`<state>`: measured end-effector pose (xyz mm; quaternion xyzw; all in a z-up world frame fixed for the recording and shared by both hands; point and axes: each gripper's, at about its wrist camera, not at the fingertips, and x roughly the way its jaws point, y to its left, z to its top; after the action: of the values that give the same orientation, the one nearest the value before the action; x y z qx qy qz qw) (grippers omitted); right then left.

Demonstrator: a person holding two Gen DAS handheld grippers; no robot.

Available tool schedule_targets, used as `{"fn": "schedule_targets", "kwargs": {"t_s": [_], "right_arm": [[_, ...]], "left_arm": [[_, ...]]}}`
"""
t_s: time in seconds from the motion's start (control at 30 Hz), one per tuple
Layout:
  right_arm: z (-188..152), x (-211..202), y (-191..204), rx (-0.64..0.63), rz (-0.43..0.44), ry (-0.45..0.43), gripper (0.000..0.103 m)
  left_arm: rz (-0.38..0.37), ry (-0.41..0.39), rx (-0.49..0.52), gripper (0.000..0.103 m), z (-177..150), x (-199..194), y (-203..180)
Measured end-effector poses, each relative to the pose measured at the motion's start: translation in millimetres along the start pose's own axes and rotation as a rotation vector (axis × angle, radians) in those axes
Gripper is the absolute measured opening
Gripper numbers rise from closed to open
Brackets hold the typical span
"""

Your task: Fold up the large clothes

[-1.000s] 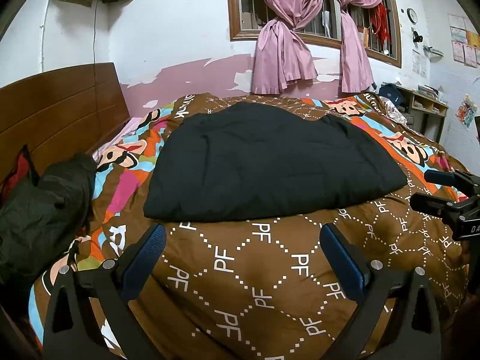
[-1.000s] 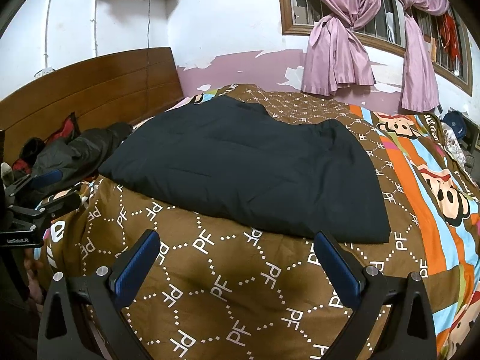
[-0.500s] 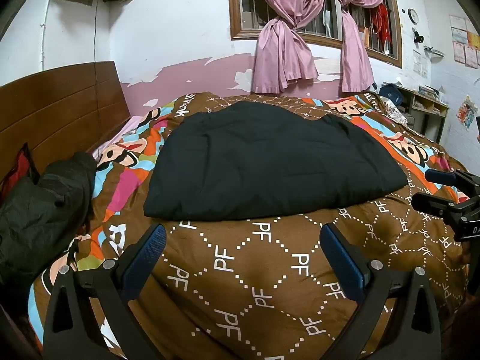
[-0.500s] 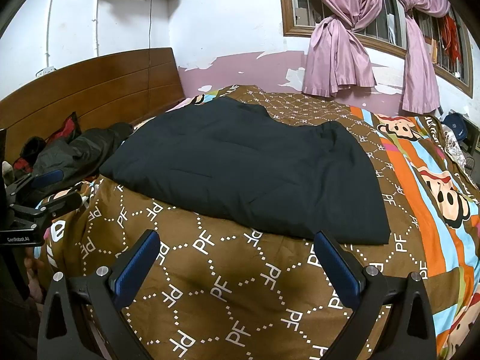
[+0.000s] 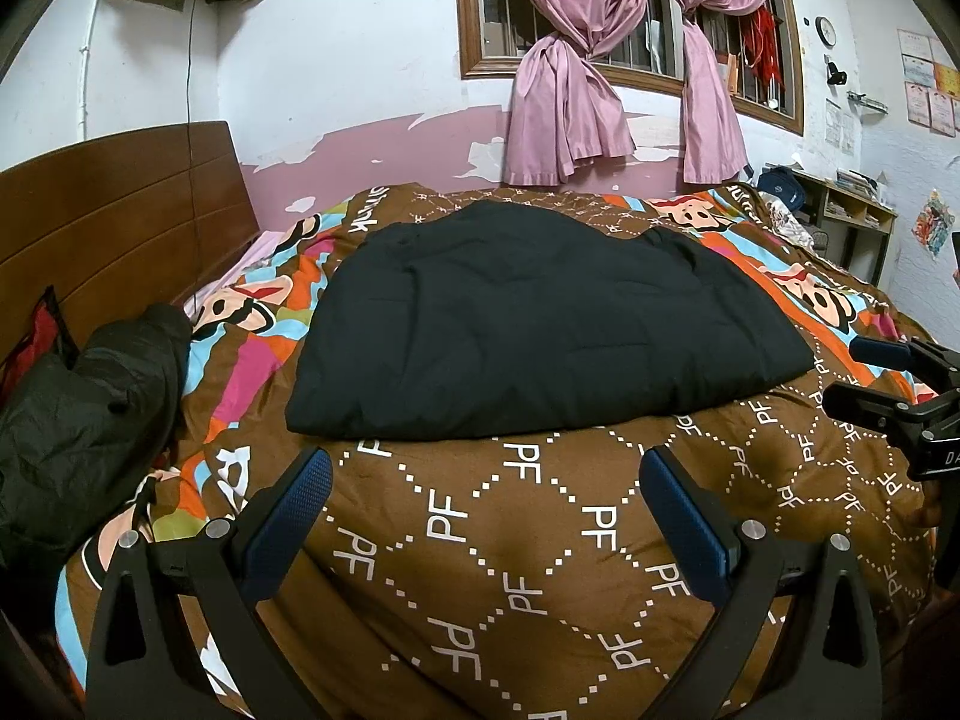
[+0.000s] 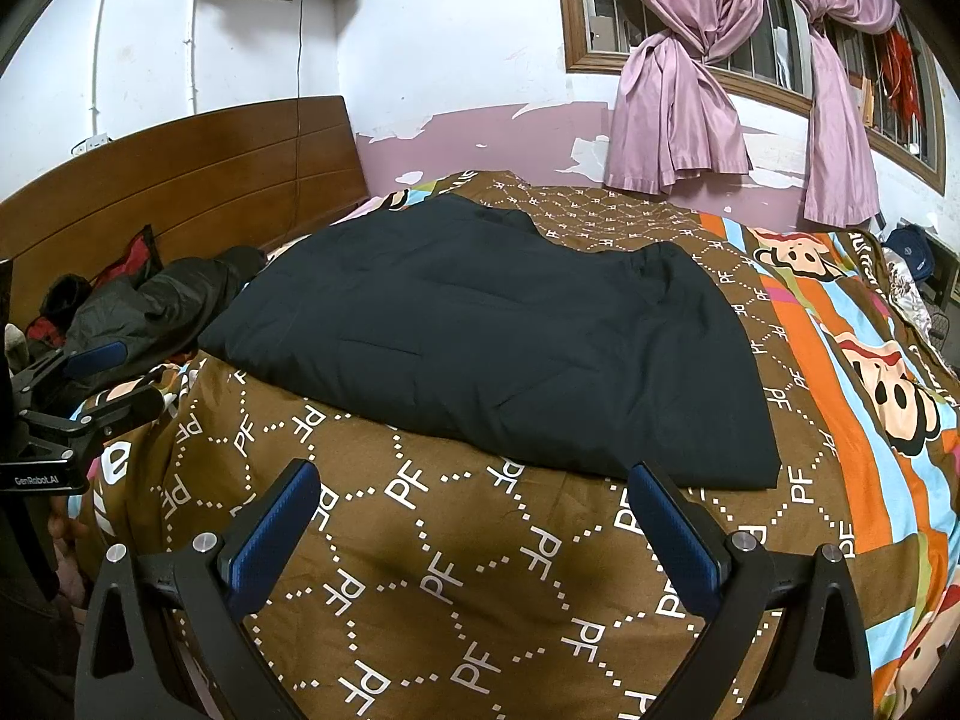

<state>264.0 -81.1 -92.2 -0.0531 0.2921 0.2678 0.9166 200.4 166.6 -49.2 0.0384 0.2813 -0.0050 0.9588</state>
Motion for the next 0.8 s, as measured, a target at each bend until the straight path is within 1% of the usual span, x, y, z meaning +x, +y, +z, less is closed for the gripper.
{"fn": "schedule_targets", "kwargs": {"t_s": [0.8], "right_arm": [[-0.1,0.1,-0.1,0.003,0.000,0.000,0.103]], "left_arm": [[-0.005,0.004,0.000,0.100,0.5,-0.1,-0.4]]}}
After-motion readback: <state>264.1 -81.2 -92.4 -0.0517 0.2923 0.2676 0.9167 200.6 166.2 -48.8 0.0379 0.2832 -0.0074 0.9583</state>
